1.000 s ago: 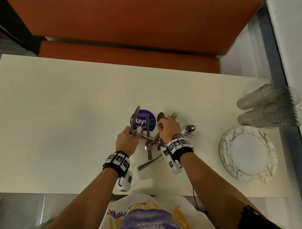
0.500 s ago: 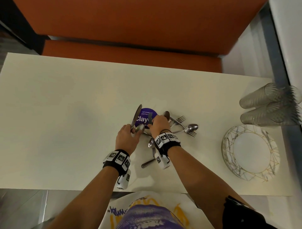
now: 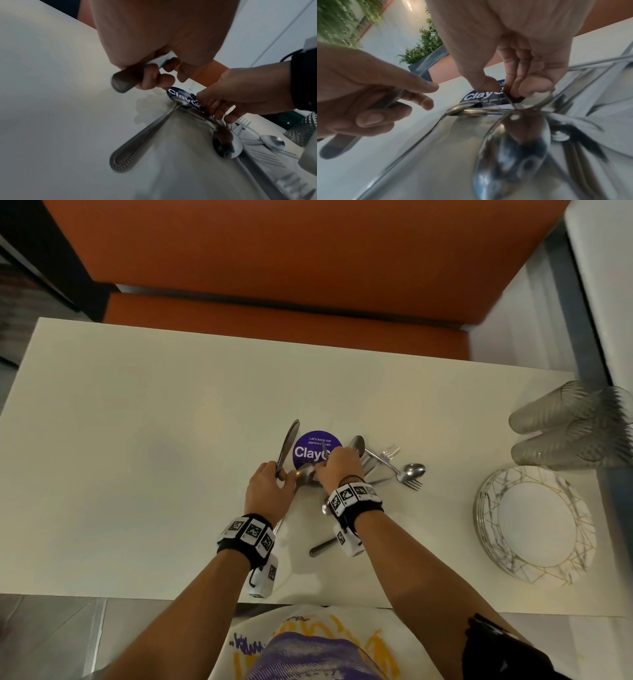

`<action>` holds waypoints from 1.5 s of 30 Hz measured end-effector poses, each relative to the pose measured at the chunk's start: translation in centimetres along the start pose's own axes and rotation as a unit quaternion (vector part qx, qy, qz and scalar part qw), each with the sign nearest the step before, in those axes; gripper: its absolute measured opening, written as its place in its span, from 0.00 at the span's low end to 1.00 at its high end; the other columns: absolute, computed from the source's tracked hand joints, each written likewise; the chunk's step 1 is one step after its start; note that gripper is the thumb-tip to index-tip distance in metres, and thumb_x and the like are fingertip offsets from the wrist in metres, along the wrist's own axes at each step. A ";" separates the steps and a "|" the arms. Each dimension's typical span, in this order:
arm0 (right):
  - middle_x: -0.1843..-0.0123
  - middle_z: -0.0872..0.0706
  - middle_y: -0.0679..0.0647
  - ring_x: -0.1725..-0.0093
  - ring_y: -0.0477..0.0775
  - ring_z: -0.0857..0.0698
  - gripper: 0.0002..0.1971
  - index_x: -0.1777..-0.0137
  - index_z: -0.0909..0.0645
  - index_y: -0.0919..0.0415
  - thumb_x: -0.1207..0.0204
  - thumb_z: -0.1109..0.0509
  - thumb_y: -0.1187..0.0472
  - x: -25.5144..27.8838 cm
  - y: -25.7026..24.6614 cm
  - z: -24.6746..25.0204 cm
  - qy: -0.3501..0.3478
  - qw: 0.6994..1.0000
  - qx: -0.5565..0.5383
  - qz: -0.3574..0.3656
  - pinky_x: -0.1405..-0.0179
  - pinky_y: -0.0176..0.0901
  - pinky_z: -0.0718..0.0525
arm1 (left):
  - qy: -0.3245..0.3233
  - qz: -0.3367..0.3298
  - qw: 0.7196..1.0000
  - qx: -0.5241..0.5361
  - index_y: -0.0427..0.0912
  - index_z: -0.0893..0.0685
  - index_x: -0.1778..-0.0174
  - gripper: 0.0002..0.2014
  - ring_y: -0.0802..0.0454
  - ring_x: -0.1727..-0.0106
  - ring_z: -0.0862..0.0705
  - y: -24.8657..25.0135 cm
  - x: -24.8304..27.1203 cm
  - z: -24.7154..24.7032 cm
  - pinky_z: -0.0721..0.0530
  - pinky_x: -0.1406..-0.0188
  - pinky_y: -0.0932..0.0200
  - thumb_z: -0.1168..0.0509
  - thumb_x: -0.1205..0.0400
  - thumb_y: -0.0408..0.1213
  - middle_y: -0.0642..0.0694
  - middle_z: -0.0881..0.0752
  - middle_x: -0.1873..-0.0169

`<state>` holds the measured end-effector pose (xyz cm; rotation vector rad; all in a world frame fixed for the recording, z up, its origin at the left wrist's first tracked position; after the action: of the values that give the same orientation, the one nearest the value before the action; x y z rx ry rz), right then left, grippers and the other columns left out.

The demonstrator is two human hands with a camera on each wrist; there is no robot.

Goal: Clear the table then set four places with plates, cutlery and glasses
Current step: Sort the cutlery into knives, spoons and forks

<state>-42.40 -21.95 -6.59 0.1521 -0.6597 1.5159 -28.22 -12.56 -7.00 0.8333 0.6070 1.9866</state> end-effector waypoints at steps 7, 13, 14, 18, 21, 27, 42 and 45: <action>0.65 0.21 0.50 0.60 0.54 0.15 0.10 0.54 0.16 0.67 0.18 0.32 0.59 -0.6 1.5 1.1 0.057 0.990 -0.124 -0.042 0.67 0.40 0.18 | -0.064 0.070 0.984 0.150 0.40 0.23 0.63 0.19 0.50 0.67 0.23 2.0 -0.9 0.7 0.24 0.66 0.56 0.40 0.11 0.48 0.48 0.17 0.67; 0.53 0.12 0.54 0.58 0.51 0.14 0.09 0.41 0.21 0.60 0.13 0.40 0.58 -1.1 1.7 3.1 0.109 0.923 -0.361 -0.074 0.71 0.33 0.23 | -0.109 0.114 0.962 0.223 0.46 0.25 0.68 0.16 0.51 0.69 0.29 3.9 -2.1 0.8 0.30 0.72 0.57 0.46 0.15 0.43 0.50 0.23 0.71; 0.55 0.13 0.55 0.61 0.51 0.15 0.09 0.41 0.22 0.59 0.13 0.42 0.59 -1.3 1.6 3.5 0.104 0.898 -0.419 -0.082 0.68 0.38 0.21 | -0.115 0.115 0.962 0.219 0.45 0.25 0.67 0.16 0.53 0.70 0.28 4.3 -2.2 0.8 0.30 0.74 0.59 0.46 0.13 0.42 0.49 0.23 0.71; 0.64 0.22 0.53 0.69 0.49 0.26 0.09 0.48 0.24 0.53 0.11 0.45 0.59 -1.7 1.6 5.3 0.115 0.775 -0.614 -0.094 0.72 0.44 0.26 | -0.135 0.136 0.950 0.246 0.44 0.22 0.64 0.16 0.57 0.77 0.30 5.6 -2.5 0.8 0.32 0.80 0.62 0.46 0.12 0.42 0.53 0.24 0.75; 0.66 0.29 0.50 0.73 0.46 0.33 0.14 0.50 0.23 0.56 0.09 0.48 0.52 -1.2 1.5 6.8 0.123 0.743 -0.653 -0.081 0.77 0.40 0.34 | -0.140 0.148 0.934 0.294 0.43 0.20 0.63 0.14 0.55 0.80 0.32 6.6 -2.5 0.4 0.34 0.83 0.64 0.45 0.13 0.36 0.52 0.25 0.76; 0.70 0.26 0.52 0.72 0.51 0.27 0.17 0.50 0.18 0.63 0.09 0.46 0.56 0.9 1.6 7.1 0.093 0.771 -0.630 -0.006 0.73 0.44 0.25 | -0.160 0.124 0.938 0.280 0.38 0.20 0.57 0.14 0.47 0.75 0.18 8.0 -2.0 -1.0 0.21 0.78 0.56 0.48 0.10 0.36 0.37 0.15 0.69; 0.60 0.07 0.48 0.61 0.54 0.09 0.06 0.49 0.08 0.51 0.24 0.23 0.57 2.1 4.6 6.6 0.121 0.888 -0.442 -0.024 0.53 0.59 0.08 | -0.242 0.100 0.930 0.258 0.36 0.13 0.44 0.21 0.33 0.46 0.09 9.9 1.0 -3.7 0.12 0.38 0.37 0.42 0.14 0.50 0.35 0.07 0.50; 0.59 0.06 0.49 0.61 0.56 0.07 0.07 0.48 0.07 0.55 0.24 0.23 0.63 2.9 4.8 7.0 0.125 0.877 -0.463 -0.014 0.56 0.57 0.07 | -0.252 0.109 0.916 0.291 0.36 0.13 0.38 0.20 0.36 0.48 0.08 10.4 1.5 -3.8 0.10 0.45 0.41 0.44 0.09 0.47 0.31 0.08 0.47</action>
<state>-49.35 -22.48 -0.91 -0.7514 -1.0915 1.0247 -37.22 -16.84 -1.91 1.7780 0.8313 1.6745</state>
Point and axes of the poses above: each hand's wrist, its own x-axis away from the middle knuckle, its own z-axis out of the back of the hand, y = z × x, the point moved 1 cm from there along -x, towards the middle knuckle
